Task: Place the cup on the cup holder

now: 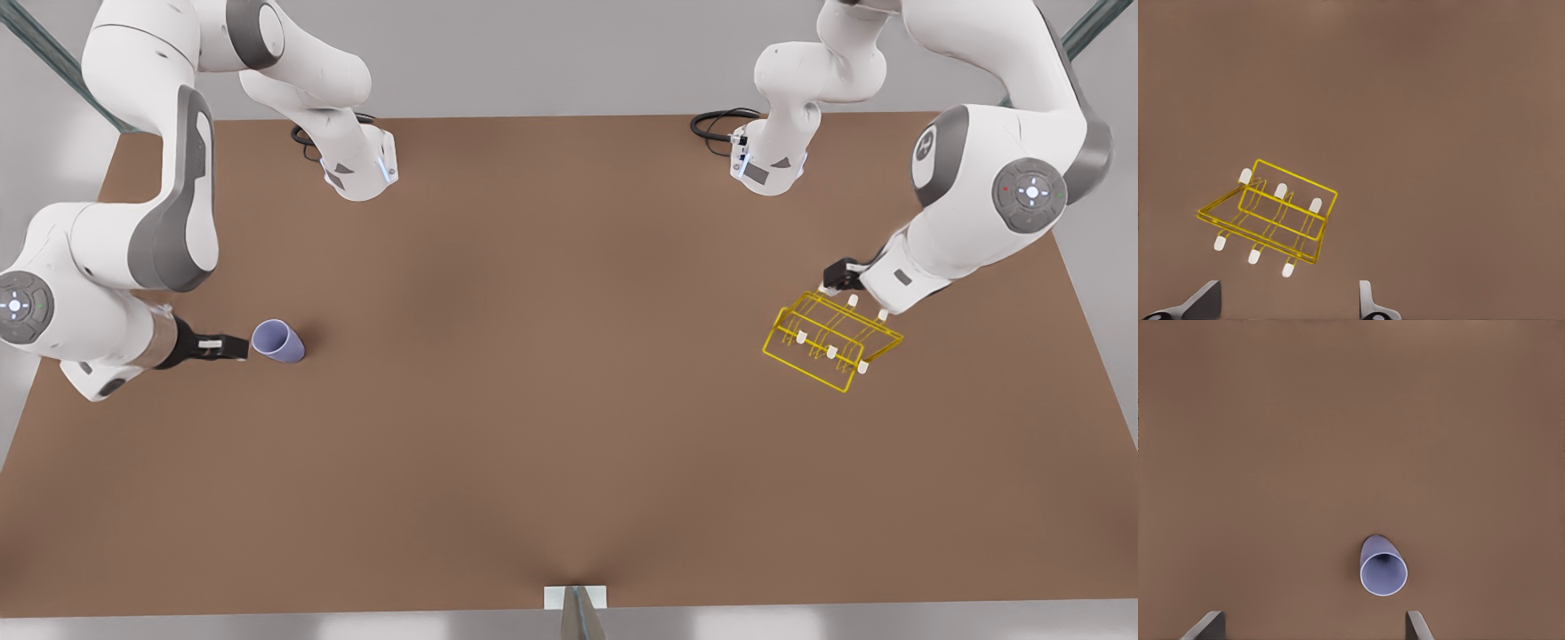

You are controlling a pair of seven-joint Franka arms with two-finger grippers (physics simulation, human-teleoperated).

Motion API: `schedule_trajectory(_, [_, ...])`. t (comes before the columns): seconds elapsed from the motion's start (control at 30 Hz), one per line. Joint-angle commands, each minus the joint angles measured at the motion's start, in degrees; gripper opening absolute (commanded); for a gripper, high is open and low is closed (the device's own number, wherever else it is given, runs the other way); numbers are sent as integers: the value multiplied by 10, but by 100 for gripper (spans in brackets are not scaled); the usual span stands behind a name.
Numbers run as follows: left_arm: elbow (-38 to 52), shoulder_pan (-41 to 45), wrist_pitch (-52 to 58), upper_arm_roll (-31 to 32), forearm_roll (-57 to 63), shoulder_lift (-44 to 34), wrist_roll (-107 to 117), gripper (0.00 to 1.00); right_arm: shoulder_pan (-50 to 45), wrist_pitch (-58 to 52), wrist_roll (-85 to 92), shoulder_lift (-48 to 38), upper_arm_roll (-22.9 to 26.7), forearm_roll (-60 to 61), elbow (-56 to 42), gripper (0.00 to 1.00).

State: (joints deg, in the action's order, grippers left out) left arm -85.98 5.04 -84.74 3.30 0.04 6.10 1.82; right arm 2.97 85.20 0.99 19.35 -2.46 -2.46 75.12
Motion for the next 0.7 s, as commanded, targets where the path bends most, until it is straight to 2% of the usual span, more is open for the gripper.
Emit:
schedule_trajectory(0.0, [1,5,-53,0,0,1,7,100,-2,55,7,0,0,-1,-1,100])
schedule_trajectory(0.27, [-19,5,-43,-2,-14,8,9,100,-4,54,10,0,-1,-1,-6,100])
schedule_trajectory(0.33, [-21,5,-43,-2,-14,7,6,100,-9,49,7,48,-4,-1,0,100])
schedule_trajectory(0.4, [-23,5,-32,-2,-14,8,6,100,-15,45,5,43,-4,-4,2,100])
schedule_trajectory(0.47, [-23,5,-30,-2,-14,10,6,100,-31,29,7,33,-4,-5,25,100])
schedule_trajectory(0.5, [-23,5,-29,-2,-14,10,6,100,-40,53,2,4,-4,-4,71,100])
schedule_trajectory(0.53, [-30,5,-29,-2,-14,8,6,100,-41,111,1,-50,-4,-4,162,100])
schedule_trajectory(0.57, [-31,5,-30,-2,-14,7,5,100,-41,126,-1,-66,-4,-4,191,100])
schedule_trajectory(0.67, [-34,5,-27,-2,-13,2,5,100,-30,126,-2,-76,3,-4,214,100])
